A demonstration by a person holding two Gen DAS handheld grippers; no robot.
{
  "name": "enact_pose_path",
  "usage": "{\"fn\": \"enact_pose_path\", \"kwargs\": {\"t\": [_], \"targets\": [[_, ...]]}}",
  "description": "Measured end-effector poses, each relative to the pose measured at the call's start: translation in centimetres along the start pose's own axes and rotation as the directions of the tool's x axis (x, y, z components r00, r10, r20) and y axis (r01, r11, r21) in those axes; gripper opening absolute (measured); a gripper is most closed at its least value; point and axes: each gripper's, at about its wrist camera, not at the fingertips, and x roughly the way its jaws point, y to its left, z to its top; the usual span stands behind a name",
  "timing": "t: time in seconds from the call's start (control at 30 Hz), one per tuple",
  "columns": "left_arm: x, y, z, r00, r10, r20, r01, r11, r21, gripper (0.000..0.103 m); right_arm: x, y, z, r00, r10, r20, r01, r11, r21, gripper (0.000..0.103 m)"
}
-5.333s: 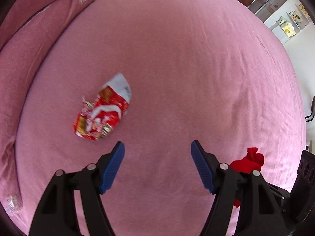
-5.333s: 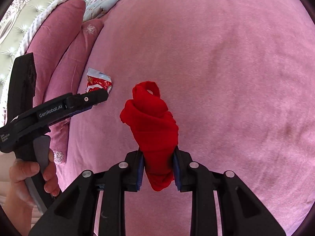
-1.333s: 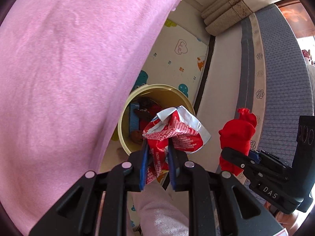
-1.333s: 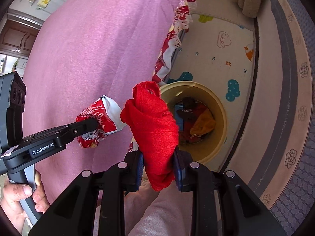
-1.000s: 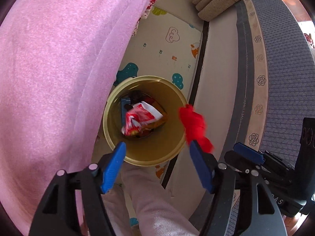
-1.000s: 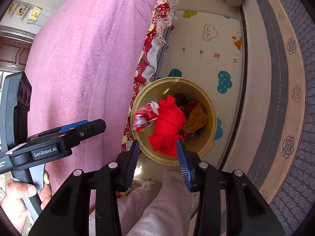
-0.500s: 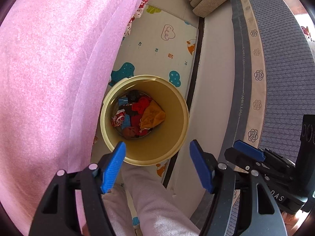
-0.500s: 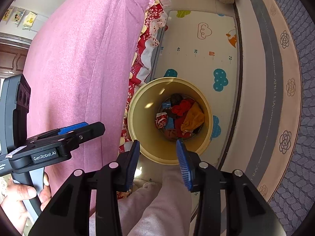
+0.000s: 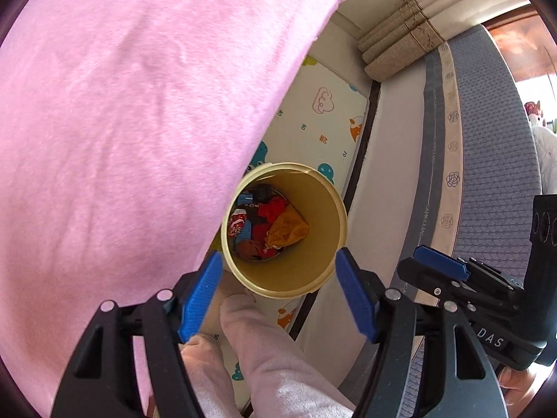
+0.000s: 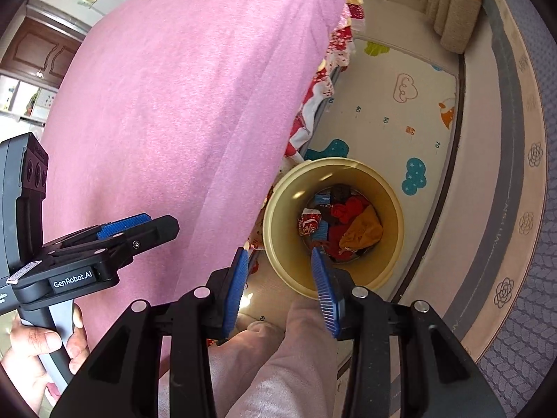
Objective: Collect trash
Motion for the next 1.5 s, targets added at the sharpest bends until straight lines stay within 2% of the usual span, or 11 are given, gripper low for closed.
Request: {"fn": "enact_pose_path", "kwargs": {"t": [0.2, 0.33, 0.47, 0.7, 0.83, 0.97, 1.1, 1.17, 1.3, 1.37, 1.5], "targets": [[-5.3, 7.3, -3.1, 0.995, 0.035, 0.092, -0.020, 0.988, -0.156, 0.067, 0.6, 8.9, 0.5, 1.000, 0.019, -0.025, -0.023, 0.984, -0.175, 0.039], [-9.3, 13.3, -6.5, 0.985, 0.079, 0.156, -0.032, 0.957, -0.287, 0.068, 1.9, 16.3, -0.4, 0.997, 0.040, -0.064, -0.058, 0.951, -0.302, 0.039], [-13.0, 19.8, -11.0, 0.971, 0.131, 0.202, -0.033, 0.904, -0.426, 0.069, 3.3, 24.0, -2.1, 0.993, 0.054, -0.108, -0.095, 0.898, -0.429, 0.039], [-18.4, 28.5, -20.1, 0.938, 0.238, 0.250, -0.038, 0.791, -0.611, 0.073, 5.7, 36.8, -6.7, 0.984, 0.058, -0.171, -0.153, 0.770, -0.619, 0.039], [-20.6, 32.0, -24.6, 0.920, 0.288, 0.265, -0.028, 0.724, -0.689, 0.074, 6.7, 41.9, -8.6, 0.980, 0.057, -0.190, -0.175, 0.701, -0.692, 0.039], [-22.3, 34.1, -27.7, 0.898, 0.342, 0.275, -0.039, 0.686, -0.727, 0.081, 7.3, 45.7, -9.9, 0.980, 0.059, -0.192, -0.184, 0.644, -0.742, 0.039], [-24.4, 35.2, -29.3, 0.856, 0.435, 0.280, -0.075, 0.640, -0.765, 0.091, 6.5, 48.1, -10.3, 0.984, 0.074, -0.163, -0.174, 0.597, -0.783, 0.040], [-25.7, 35.7, -29.9, 0.830, 0.475, 0.293, -0.081, 0.622, -0.779, 0.095, 5.8, 49.4, -10.3, 0.988, 0.089, -0.130, -0.157, 0.582, -0.798, 0.050], [-29.1, 35.6, -30.4, 0.756, 0.581, 0.300, -0.119, 0.573, -0.811, 0.099, 3.4, 51.3, -10.1, 0.986, 0.157, -0.064, -0.138, 0.523, -0.841, 0.064], [-31.1, 35.3, -30.4, 0.727, 0.627, 0.278, -0.153, 0.544, -0.825, 0.099, 2.0, 52.1, -9.9, 0.981, 0.194, -0.021, -0.117, 0.496, -0.861, 0.073], [-34.7, 34.3, -30.3, 0.662, 0.697, 0.276, -0.178, 0.503, -0.846, 0.099, -0.5, 52.9, -9.1, 0.967, 0.251, 0.040, -0.084, 0.463, -0.882, 0.082]]}}
